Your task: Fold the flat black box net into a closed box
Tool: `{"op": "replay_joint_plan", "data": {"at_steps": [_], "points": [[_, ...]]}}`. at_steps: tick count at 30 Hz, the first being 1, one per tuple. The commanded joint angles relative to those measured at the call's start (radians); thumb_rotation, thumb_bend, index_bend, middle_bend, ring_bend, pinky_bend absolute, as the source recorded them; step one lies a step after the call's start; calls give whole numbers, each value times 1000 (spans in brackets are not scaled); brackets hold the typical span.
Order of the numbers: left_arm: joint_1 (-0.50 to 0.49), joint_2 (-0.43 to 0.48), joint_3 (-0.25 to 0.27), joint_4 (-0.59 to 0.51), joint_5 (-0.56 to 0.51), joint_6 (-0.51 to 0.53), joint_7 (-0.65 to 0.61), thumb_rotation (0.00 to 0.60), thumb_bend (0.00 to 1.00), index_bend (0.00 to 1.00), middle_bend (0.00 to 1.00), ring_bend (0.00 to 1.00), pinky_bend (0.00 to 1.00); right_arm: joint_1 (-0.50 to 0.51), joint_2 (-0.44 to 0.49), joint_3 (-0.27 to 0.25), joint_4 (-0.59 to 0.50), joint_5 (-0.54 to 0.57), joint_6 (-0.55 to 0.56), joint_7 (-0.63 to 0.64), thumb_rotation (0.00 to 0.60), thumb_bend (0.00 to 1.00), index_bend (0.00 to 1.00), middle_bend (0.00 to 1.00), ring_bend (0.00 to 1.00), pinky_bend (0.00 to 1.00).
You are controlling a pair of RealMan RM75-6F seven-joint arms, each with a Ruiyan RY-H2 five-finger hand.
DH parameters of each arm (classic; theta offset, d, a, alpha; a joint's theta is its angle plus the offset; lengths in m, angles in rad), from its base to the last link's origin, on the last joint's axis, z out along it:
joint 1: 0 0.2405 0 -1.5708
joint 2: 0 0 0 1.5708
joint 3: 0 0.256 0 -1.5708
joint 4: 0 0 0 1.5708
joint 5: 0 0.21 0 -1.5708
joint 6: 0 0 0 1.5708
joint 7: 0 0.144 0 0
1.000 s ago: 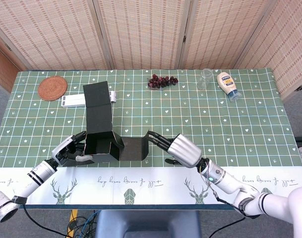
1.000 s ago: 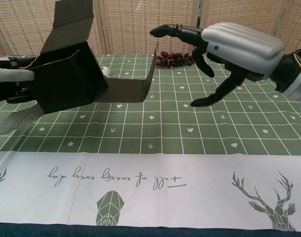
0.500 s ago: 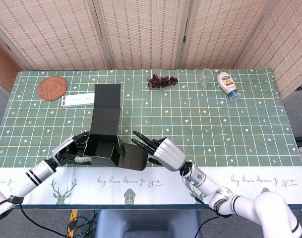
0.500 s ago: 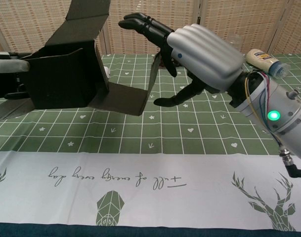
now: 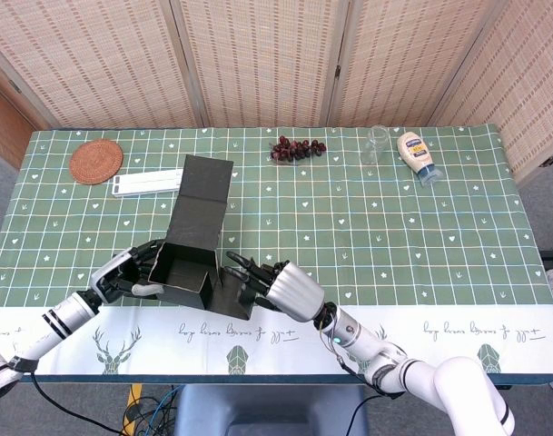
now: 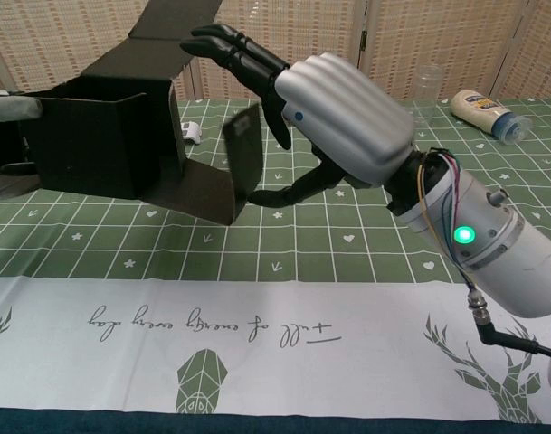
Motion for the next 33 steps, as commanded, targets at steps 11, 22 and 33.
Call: {"op": "replay_joint_plan", "data": {"at_steps": [11,22,33], "points": [[-4,4,20,38,20,38,-101,600,142,236,236,683,839,-1,-50,-7,80,12,27,29,600,33,0,0,657,1000],[-23,10,40,32,45,51,-158,600,142,233,236,683,839,29,-149,-2,238,11,85,47,600,47,0,0,617,1000],[-54,12,63,-1,48,-11,-66,600,142,231,236,682,838,76,-189,1,327,27,120,87,600,102,0,0,616,1000]]}}
